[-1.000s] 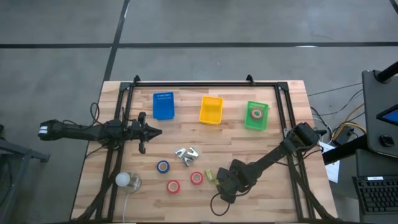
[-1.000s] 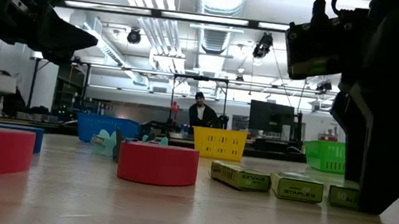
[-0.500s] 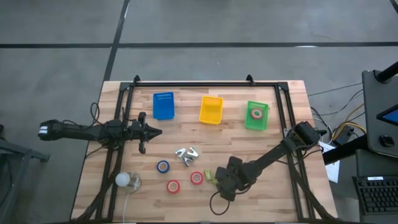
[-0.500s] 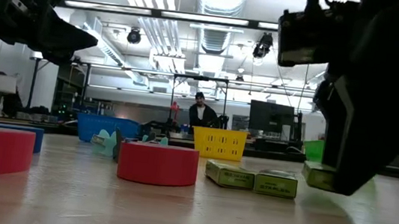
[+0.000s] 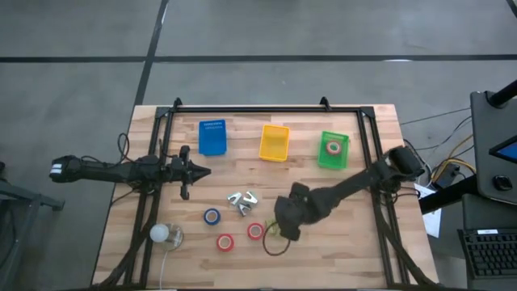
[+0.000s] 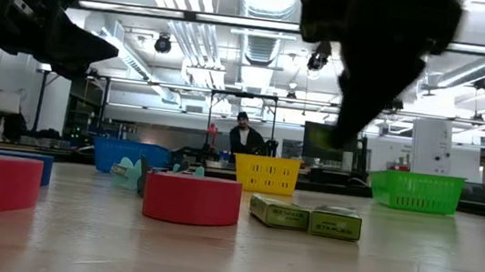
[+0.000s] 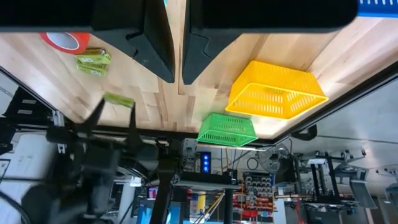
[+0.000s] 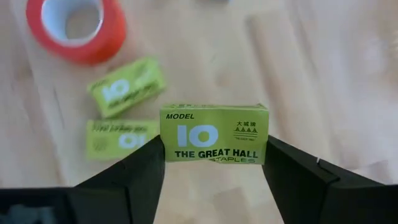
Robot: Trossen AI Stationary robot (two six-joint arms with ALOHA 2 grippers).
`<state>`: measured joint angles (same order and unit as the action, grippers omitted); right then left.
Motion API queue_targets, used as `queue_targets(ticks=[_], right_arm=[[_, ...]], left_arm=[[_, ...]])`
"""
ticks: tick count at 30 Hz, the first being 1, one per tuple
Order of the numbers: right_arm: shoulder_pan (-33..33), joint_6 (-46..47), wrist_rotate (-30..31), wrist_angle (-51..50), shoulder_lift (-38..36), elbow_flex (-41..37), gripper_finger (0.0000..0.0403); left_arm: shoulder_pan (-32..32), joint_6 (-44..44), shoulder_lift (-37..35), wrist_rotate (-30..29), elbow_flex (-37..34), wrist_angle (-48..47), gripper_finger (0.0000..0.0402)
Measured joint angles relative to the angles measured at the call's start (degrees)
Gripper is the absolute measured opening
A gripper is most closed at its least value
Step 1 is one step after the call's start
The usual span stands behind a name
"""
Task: Pick and place Stapler, Stapler remover, tape
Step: Put the right green staple box into the yellow bin
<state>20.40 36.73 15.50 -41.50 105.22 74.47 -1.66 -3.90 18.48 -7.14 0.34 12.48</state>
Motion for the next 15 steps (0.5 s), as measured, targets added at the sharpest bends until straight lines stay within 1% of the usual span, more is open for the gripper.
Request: queue_targets(ticks=[3, 7, 10, 15], right_arm=[[-4.3, -3.5, 1.2, 0.4, -1.6, 0.1, 0.0244], [-11.0, -7.4, 1.2, 0.4, -2.5, 0.1, 0.0237], [-16.5, -10.1, 0.4, 0.4, -2.8, 0.4, 0.0237], [-25.1, -11.9, -1.9, 0.7, -2.8, 2.2, 0.0245]], left_arm=[[0.0, 0.0, 0.1, 0.0, 0.0, -0.2, 0.0035], [0.0, 0.0, 0.1, 0.0, 0.0, -0.6, 0.0035], [0.0, 0.0, 0.1, 0.0, 0.0, -0.6, 0.0035], [0.0, 0.0, 0.1, 0.0, 0.0, -0.7, 0.0035]])
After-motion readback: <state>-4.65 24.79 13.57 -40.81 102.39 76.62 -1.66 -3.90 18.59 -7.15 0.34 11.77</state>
